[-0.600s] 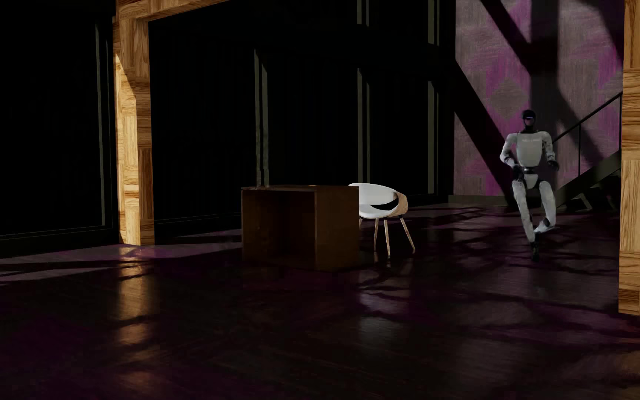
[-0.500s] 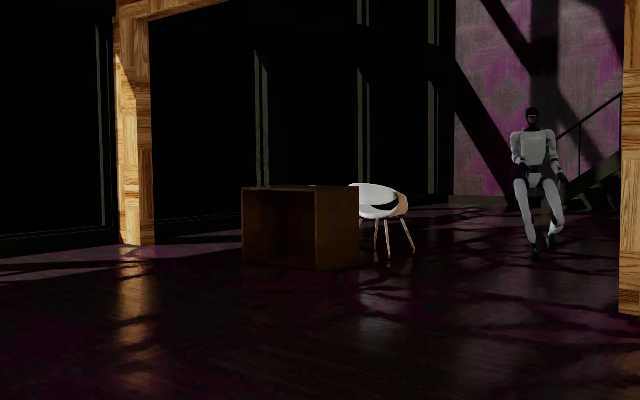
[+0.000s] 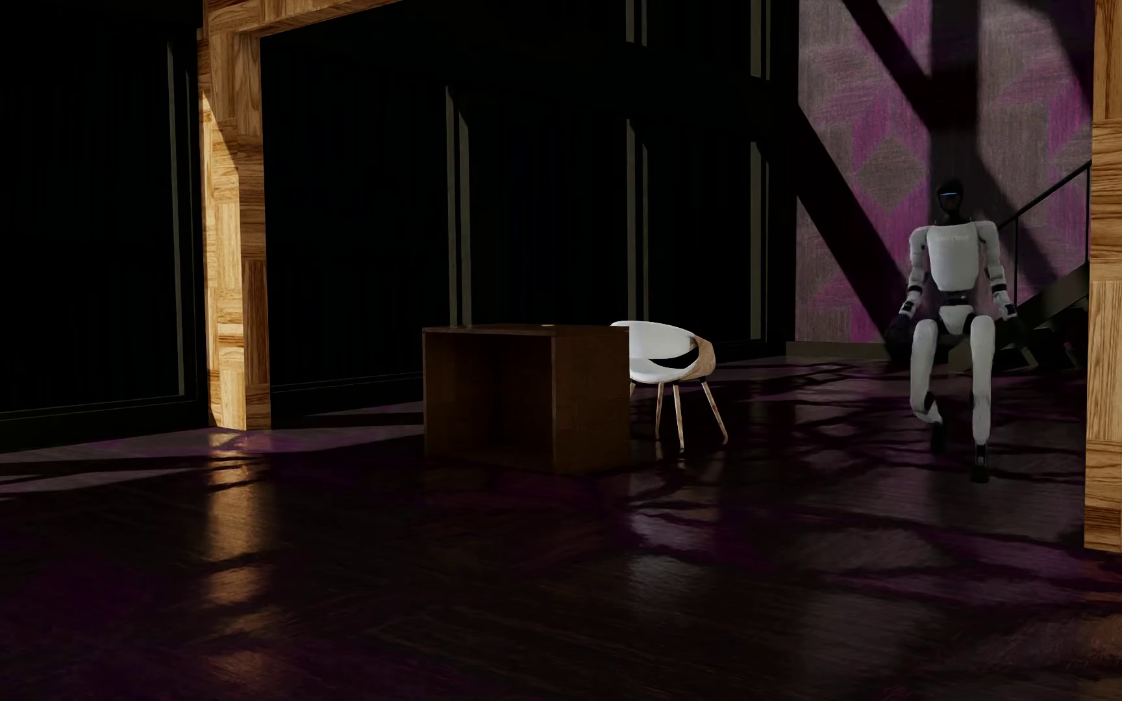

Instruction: Walk around the dark gray desk

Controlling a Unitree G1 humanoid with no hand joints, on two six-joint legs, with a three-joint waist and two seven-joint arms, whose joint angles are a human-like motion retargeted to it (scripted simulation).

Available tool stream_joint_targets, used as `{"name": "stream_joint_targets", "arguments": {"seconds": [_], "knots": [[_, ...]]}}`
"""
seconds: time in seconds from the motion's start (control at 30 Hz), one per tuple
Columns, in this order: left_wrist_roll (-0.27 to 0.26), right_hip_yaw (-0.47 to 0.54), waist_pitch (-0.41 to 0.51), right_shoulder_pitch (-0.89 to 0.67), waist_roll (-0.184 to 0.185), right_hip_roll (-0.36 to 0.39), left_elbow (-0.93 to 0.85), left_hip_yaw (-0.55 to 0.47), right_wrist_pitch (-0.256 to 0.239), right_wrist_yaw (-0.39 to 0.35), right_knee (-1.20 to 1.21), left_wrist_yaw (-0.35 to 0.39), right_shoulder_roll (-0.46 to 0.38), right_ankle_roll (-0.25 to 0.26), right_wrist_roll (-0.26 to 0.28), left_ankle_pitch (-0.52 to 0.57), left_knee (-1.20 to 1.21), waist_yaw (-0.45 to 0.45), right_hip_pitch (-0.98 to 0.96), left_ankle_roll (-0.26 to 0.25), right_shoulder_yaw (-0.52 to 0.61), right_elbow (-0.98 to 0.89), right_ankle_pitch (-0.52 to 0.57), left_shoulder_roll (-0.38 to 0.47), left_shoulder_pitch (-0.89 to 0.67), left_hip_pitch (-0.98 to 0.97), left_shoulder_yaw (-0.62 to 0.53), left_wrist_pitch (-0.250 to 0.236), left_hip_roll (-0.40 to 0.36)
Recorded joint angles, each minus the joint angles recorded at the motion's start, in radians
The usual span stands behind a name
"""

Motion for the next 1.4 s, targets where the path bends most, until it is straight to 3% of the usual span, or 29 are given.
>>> {"name": "stream_joint_targets", "arguments": {"seconds": [0.03, 0.1, 0.17, 0.2, 0.27, 0.33, 0.37, 0.4, 0.43, 0.47, 0.5, 0.53, 0.6, 0.67, 0.73, 0.8, 0.83, 0.87, 0.9, 0.93, 1.0, 1.03, 1.07, 1.1, 1.13, 1.2, 1.27, 1.3, 1.4], "knots": [[0.021, -0.044, 0.000, 0.040, -0.013, -0.038, -0.005, -0.005, 0.031, -0.011, 0.037, 0.001, 0.073, -0.009, 0.084, -0.020, -0.052, -0.021, -0.099, 0.002, -0.146, 0.032, -0.025, 0.015, -0.100, 0.075, -0.044, -0.002, -0.029], [0.025, -0.131, -0.004, 0.119, -0.031, -0.071, -0.088, -0.034, -0.015, 0.025, -0.045, 0.002, 0.105, -0.038, 0.379, -0.056, -0.159, -0.074, -0.270, 0.003, -0.325, 0.038, -0.044, 0.051, -0.271, 0.216, -0.157, -0.101, -0.081], [-0.054, -0.197, -0.009, 0.216, -0.042, -0.051, -0.263, -0.066, -0.128, 0.056, -0.317, 0.023, 0.020, -0.062, 0.604, -0.111, -0.229, -0.122, -0.391, 0.004, -0.330, 0.062, -0.070, 0.101, -0.390, 0.334, -0.263, -0.234, -0.118], [-0.101, -0.241, -0.011, 0.265, -0.048, -0.041, -0.362, -0.078, -0.161, 0.033, -0.535, 0.035, -0.032, -0.067, 0.640, -0.144, -0.256, -0.137, -0.408, 0.004, -0.291, 0.076, -0.075, 0.136, -0.439, 0.393, -0.311, -0.276, -0.132], [-0.198, -0.346, -0.013, 0.334, -0.062, 0.022, -0.539, -0.078, -0.142, -0.012, -1.096, 0.077, -0.095, -0.006, 0.588, -0.192, -0.309, -0.152, -0.365, -0.003, -0.214, 0.098, -0.073, 0.189, -0.507, 0.514, -0.358, -0.308, -0.152], [-0.292, -0.414, -0.016, 0.358, -0.062, 0.064, -0.644, -0.054, -0.056, -0.045, -1.240, 0.149, -0.089, 0.078, 0.486, -0.200, -0.282, -0.150, -0.359, 0.001, -0.183, 0.126, -0.130, 0.201, -0.506, 0.615, -0.341, -0.301, -0.172], [-0.330, -0.421, -0.015, 0.346, -0.054, 0.068, -0.668, -0.030, -0.020, -0.051, -1.155, 0.175, -0.074, 0.034, 0.456, -0.177, -0.220, -0.150, -0.349, -0.012, -0.180, 0.149, -0.120, 0.197, -0.470, 0.644, -0.320, -0.291, -0.176], [-0.351, -0.450, -0.012, 0.329, -0.043, 0.063, -0.664, -0.025, -0.004, -0.061, -1.087, 0.180, -0.041, -0.165, 0.461, -0.094, -0.120, -0.150, -0.337, -0.011, -0.196, 0.165, -0.087, 0.189, -0.427, 0.644, -0.313, -0.280, -0.172], [-0.335, -0.470, -0.010, 0.314, -0.028, 0.042, -0.622, -0.029, -0.003, -0.064, -1.030, 0.150, 0.005, -0.237, 0.497, 0.022, 0.073, -0.157, -0.307, -0.038, -0.230, 0.177, -0.020, 0.188, -0.392, 0.589, -0.326, -0.247, -0.151], [-0.289, -0.457, -0.006, 0.288, -0.015, 0.026, -0.555, -0.017, 0.001, -0.061, -0.943, 0.091, 0.046, -0.240, 0.530, 0.150, 0.329, -0.169, -0.290, -0.149, -0.260, 0.193, -0.040, 0.190, -0.359, 0.506, -0.346, -0.195, -0.106], [-0.219, -0.445, -0.001, 0.237, -0.002, 0.041, -0.468, 0.006, 0.012, -0.078, -0.885, 0.014, 0.080, -0.240, 0.549, 0.246, 0.544, -0.176, -0.259, -0.138, -0.283, 0.218, -0.102, 0.193, -0.322, 0.409, -0.367, -0.142, -0.038], [-0.158, -0.428, 0.004, 0.165, 0.011, 0.083, -0.364, 0.007, 0.044, -0.133, -0.869, -0.046, 0.103, -0.240, 0.526, 0.185, 0.701, -0.174, -0.214, -0.091, -0.285, 0.251, -0.150, 0.186, -0.282, 0.307, -0.372, -0.096, 0.033], [-0.136, -0.331, 0.007, -0.011, 0.030, 0.208, -0.119, -0.007, 0.075, -0.304, -0.935, -0.100, 0.149, -0.240, 0.449, 0.138, 0.829, -0.148, -0.095, -0.005, -0.252, 0.296, -0.196, 0.141, -0.177, 0.114, -0.300, -0.003, 0.182], [-0.161, -0.168, 0.005, -0.172, 0.041, 0.313, 0.062, -0.037, -0.032, -0.389, -0.998, -0.122, 0.202, -0.240, 0.499, 0.108, 0.742, -0.103, 0.016, 0.095, -0.207, 0.253, -0.227, 0.094, -0.037, -0.050, -0.187, 0.062, 0.265], [-0.123, 0.010, 0.001, -0.298, 0.051, 0.370, 0.113, -0.025, -0.266, -0.372, -1.020, -0.179, 0.151, -0.240, 0.520, 0.090, 0.480, -0.052, 0.103, 0.147, -0.012, 0.116, -0.274, 0.056, 0.101, -0.156, -0.169, 0.022, 0.291], [-0.087, 0.149, 0.000, -0.389, 0.064, 0.388, 0.088, 0.012, -0.391, -0.410, -1.036, -0.190, 0.052, -0.239, 0.452, 0.126, 0.027, -0.013, 0.188, 0.072, 0.159, -0.109, -0.329, 0.007, 0.217, -0.179, -0.167, -0.052, 0.244], [-0.100, 0.189, -0.001, -0.403, 0.068, 0.380, 0.068, -0.035, -0.401, -0.430, -1.055, -0.178, 0.022, -0.239, 0.480, 0.140, -0.233, 0.000, 0.237, 0.020, 0.194, -0.217, -0.353, -0.018, 0.256, -0.173, -0.137, -0.075, 0.167], [-0.108, 0.202, 0.002, -0.399, 0.069, 0.366, 0.057, -0.073, -0.406, -0.448, -1.056, -0.180, -0.001, -0.237, 0.547, 0.123, -0.415, 0.006, 0.282, -0.083, 0.210, -0.314, -0.377, -0.031, 0.276, -0.170, -0.116, -0.086, 0.095], [-0.103, 0.195, 0.006, -0.380, 0.068, 0.352, 0.047, -0.110, -0.399, -0.470, -1.024, -0.182, -0.021, -0.233, 0.618, 0.114, -0.464, 0.011, 0.317, -0.132, 0.211, -0.384, -0.392, -0.030, 0.279, -0.175, -0.104, -0.087, 0.037], [-0.081, 0.175, 0.010, -0.354, 0.066, 0.344, 0.041, -0.138, -0.383, -0.499, -0.961, -0.175, -0.036, -0.227, 0.673, 0.134, -0.413, 0.016, 0.348, -0.122, 0.200, -0.422, -0.378, -0.021, 0.263, -0.177, -0.099, -0.071, -0.006], [-0.085, 0.144, 0.013, -0.317, 0.052, 0.320, 0.005, -0.172, -0.300, -0.484, -0.767, -0.109, -0.061, -0.173, 0.695, 0.302, -0.238, 0.026, 0.362, -0.127, 0.185, -0.370, -0.218, -0.039, 0.225, -0.157, -0.035, -0.045, -0.028], [-0.113, 0.126, 0.018, -0.306, 0.040, 0.307, -0.009, -0.141, -0.225, -0.413, -0.557, -0.078, -0.067, -0.047, 0.647, 0.238, -0.102, 0.029, 0.299, -0.070, 0.184, -0.298, -0.105, -0.057, 0.200, -0.170, 0.005, -0.046, -0.010], [-0.135, 0.073, 0.022, -0.291, 0.027, 0.268, -0.014, -0.108, -0.150, -0.319, -0.331, -0.065, -0.061, 0.120, 0.565, 0.146, -0.004, 0.030, 0.208, -0.059, 0.186, -0.211, 0.019, -0.059, 0.162, -0.156, 0.025, -0.051, 0.016], [-0.131, 0.016, 0.025, -0.269, 0.012, 0.190, -0.009, -0.075, -0.078, -0.261, -0.154, -0.077, -0.035, 0.132, 0.503, 0.073, 0.035, 0.026, 0.106, -0.057, 0.173, -0.119, 0.069, -0.043, 0.109, -0.111, 0.015, -0.055, 0.032], [-0.118, -0.028, 0.025, -0.240, -0.003, 0.119, -0.007, -0.048, -0.032, -0.255, -0.047, -0.082, 0.002, 0.082, 0.475, 0.022, 0.030, 0.013, 0.006, -0.061, 0.142, -0.016, 0.011, -0.018, 0.048, -0.045, 0.001, -0.050, 0.045], [-0.100, -0.104, 0.021, -0.179, -0.023, 0.007, -0.038, -0.003, 0.055, -0.274, -0.016, -0.035, 0.083, 0.034, 0.572, -0.032, -0.051, -0.024, -0.180, -0.068, -0.019, 0.204, -0.045, 0.021, -0.071, 0.104, -0.032, -0.039, 0.051], [-0.101, -0.144, 0.014, -0.114, -0.029, -0.025, -0.107, 0.032, 0.135, -0.227, -0.176, 0.030, 0.077, 0.009, 0.675, -0.077, -0.132, -0.060, -0.345, -0.082, -0.158, 0.349, -0.065, 0.060, -0.177, 0.226, -0.082, -0.079, 0.049], [-0.127, -0.173, 0.011, -0.071, -0.030, -0.043, -0.145, 0.048, 0.137, -0.192, -0.322, 0.044, 0.043, 0.001, 0.662, -0.103, -0.170, -0.076, -0.401, -0.091, -0.158, 0.373, -0.075, 0.085, -0.231, 0.281, -0.100, -0.110, 0.046], [-0.284, -0.285, 0.007, 0.060, -0.036, 0.000, -0.322, 0.114, -0.015, -0.129, -1.065, 0.063, -0.091, 0.019, 0.557, -0.167, -0.313, -0.117, -0.398, -0.133, -0.110, 0.369, -0.044, 0.148, -0.304, 0.475, -0.081, -0.181, 0.040]]}}
